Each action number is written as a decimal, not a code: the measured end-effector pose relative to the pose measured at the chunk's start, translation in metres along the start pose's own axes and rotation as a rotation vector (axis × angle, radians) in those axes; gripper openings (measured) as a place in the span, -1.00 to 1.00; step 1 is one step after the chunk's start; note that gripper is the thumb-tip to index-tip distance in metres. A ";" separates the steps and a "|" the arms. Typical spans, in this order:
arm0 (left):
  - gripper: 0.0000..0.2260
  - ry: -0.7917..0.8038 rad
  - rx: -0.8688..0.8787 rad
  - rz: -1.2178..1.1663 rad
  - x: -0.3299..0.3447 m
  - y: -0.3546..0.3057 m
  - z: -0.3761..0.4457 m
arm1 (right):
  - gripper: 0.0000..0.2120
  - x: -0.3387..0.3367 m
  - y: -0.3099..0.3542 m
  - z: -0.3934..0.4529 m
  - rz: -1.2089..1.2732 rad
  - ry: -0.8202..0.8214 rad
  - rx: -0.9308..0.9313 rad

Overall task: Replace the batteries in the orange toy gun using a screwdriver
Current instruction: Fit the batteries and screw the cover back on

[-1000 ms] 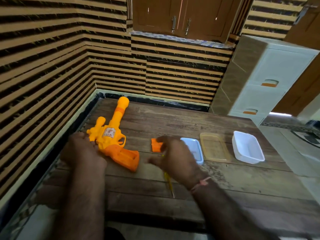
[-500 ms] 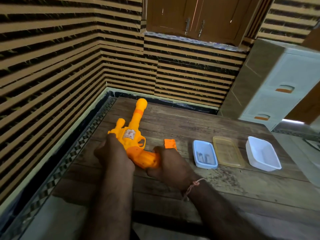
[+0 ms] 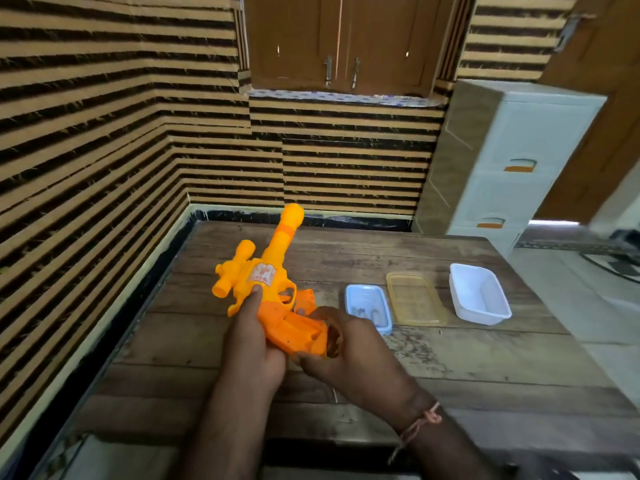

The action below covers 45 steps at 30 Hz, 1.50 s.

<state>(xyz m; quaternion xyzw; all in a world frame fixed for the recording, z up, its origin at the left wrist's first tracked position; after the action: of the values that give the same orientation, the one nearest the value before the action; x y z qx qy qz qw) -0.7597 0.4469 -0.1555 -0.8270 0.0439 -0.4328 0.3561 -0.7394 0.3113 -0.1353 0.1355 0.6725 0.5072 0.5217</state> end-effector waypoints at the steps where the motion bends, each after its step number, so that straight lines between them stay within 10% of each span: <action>1: -0.66 0.041 0.008 0.002 0.004 -0.002 -0.004 | -0.69 -0.008 0.001 -0.003 0.102 -0.008 0.043; 9: -0.52 0.206 0.117 0.019 -0.004 -0.006 0.000 | -0.92 -0.055 -0.015 0.001 1.719 -0.091 0.733; 31: -0.40 0.191 0.059 -0.046 -0.001 -0.005 0.031 | -0.47 -0.032 -0.015 0.007 1.753 -0.093 0.619; 37: -0.42 0.192 0.036 -0.032 0.001 0.000 0.028 | -0.88 -0.034 -0.014 0.006 1.681 -0.290 0.745; 45: -0.45 0.271 0.036 0.036 0.001 0.007 0.030 | -0.87 -0.026 -0.020 0.003 1.245 -0.359 0.536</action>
<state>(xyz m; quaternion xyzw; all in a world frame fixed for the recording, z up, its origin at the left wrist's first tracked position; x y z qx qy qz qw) -0.7351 0.4582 -0.1707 -0.7536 0.0986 -0.5348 0.3692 -0.7193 0.2858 -0.1368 0.7012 0.4752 0.4980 0.1859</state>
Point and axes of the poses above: each hand's wrist, its own z-axis towards the middle knuckle, its own x-axis out of the palm, y = z × x, the point moved 2 cm from there along z, towards the middle knuckle, and after that the axes turned 7 degrees about x, right-handed, at the moved point
